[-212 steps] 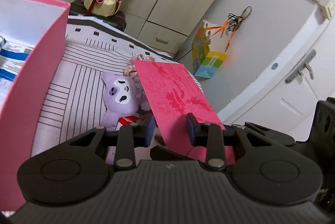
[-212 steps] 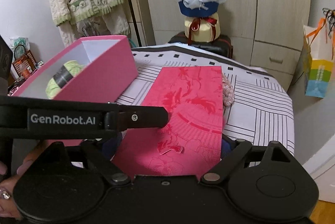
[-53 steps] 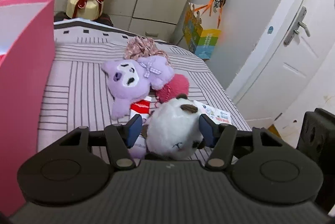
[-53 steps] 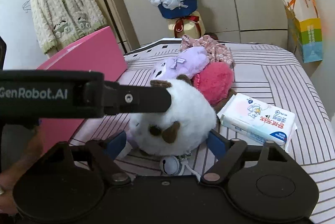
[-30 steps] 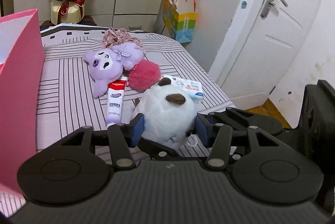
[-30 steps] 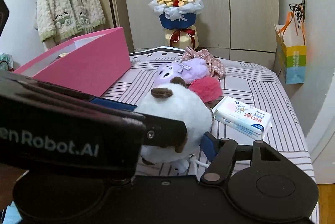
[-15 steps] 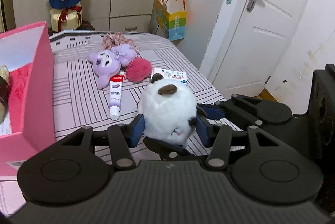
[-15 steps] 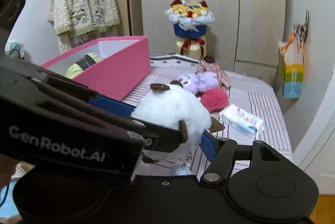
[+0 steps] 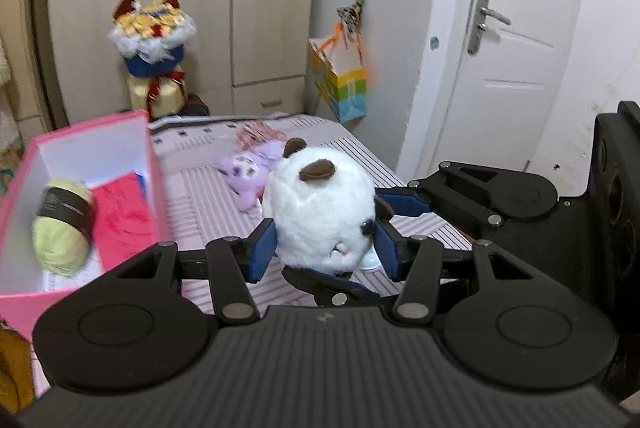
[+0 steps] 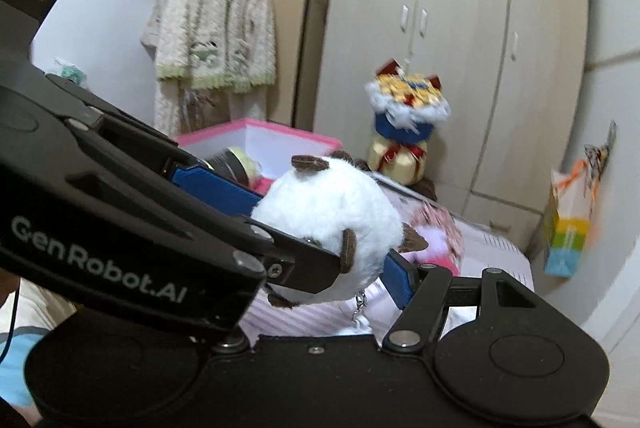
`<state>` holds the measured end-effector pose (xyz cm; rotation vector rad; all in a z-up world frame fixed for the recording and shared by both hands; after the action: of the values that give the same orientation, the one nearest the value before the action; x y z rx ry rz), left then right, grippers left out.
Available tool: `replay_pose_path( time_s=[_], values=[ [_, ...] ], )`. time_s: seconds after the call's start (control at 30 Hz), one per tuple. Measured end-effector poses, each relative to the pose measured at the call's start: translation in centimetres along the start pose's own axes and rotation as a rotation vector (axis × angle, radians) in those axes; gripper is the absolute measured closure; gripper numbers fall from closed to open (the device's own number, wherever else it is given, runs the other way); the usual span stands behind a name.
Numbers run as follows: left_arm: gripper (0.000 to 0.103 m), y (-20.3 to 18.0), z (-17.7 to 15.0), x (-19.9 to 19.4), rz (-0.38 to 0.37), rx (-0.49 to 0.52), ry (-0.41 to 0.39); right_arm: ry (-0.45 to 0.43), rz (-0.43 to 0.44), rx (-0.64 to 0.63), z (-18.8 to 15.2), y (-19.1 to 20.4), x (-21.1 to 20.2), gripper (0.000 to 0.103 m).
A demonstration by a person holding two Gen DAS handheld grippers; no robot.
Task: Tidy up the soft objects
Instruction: 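Carry the panda plush with the left gripper over the pink box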
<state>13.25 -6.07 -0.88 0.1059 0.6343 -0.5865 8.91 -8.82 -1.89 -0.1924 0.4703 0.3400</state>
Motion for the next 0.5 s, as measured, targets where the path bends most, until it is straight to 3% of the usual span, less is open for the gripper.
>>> replay_pose_path(
  time_s=[0.3,0.5],
  values=[
    [0.052,6.2,2.1,-4.2,0.143,-0.02,-0.047,-0.099,0.123,-0.038,5.9,4.5,2.4,0.031],
    [0.052,12.0,2.7,-4.4,0.196,-0.097,-0.005,-0.073,0.239,-0.016,8.5,6.9,6.6,0.031]
  ],
)
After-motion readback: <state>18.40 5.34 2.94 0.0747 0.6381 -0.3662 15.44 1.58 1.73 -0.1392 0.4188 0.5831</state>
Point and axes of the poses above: each gripper's, at about its wrist camera, not at the fingertips, and x roughly the way its jaws point, y to its left, z to its top, the point moved 8 cm from there along x, roughly the way its jaws point, and after that the axes turned 3 degrees about y, right-handed, at the moved point
